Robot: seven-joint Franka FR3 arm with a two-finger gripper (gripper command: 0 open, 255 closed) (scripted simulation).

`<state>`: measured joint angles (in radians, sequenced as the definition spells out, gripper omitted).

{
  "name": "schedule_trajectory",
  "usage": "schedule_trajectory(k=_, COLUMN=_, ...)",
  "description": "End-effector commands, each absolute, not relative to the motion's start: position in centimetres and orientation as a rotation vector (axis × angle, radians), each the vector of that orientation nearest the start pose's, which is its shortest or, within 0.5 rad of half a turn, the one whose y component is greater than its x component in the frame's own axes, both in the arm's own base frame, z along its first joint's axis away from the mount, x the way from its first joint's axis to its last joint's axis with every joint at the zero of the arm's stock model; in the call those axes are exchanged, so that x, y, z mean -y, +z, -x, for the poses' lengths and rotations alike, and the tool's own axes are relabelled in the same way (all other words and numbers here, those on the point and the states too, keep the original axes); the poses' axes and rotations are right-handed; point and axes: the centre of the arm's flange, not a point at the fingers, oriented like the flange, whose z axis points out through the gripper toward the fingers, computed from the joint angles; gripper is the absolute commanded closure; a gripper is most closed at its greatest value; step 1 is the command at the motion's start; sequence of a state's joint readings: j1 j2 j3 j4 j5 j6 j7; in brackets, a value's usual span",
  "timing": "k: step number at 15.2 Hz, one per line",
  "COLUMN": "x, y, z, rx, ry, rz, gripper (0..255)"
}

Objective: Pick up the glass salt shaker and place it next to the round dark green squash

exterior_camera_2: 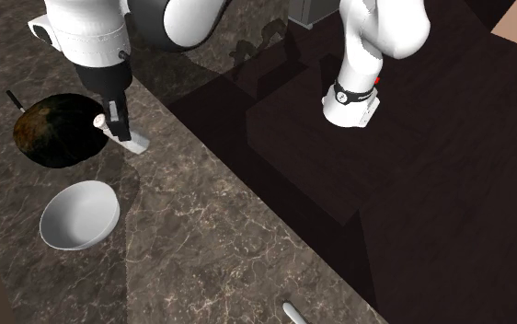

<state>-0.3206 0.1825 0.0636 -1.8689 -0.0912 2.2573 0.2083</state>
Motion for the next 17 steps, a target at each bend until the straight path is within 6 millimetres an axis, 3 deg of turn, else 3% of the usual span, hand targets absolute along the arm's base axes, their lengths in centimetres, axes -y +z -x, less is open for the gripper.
schedule_trajectory(k=1, x=19.1, y=43.8, z=-59.9, rx=-0.659, ry=-0.329, rz=3.126, gripper=255)
schedule_trajectory(k=17, x=40.0, y=43.8, z=-57.0, rx=-0.659, ry=-0.329, rz=3.126, gripper=255)
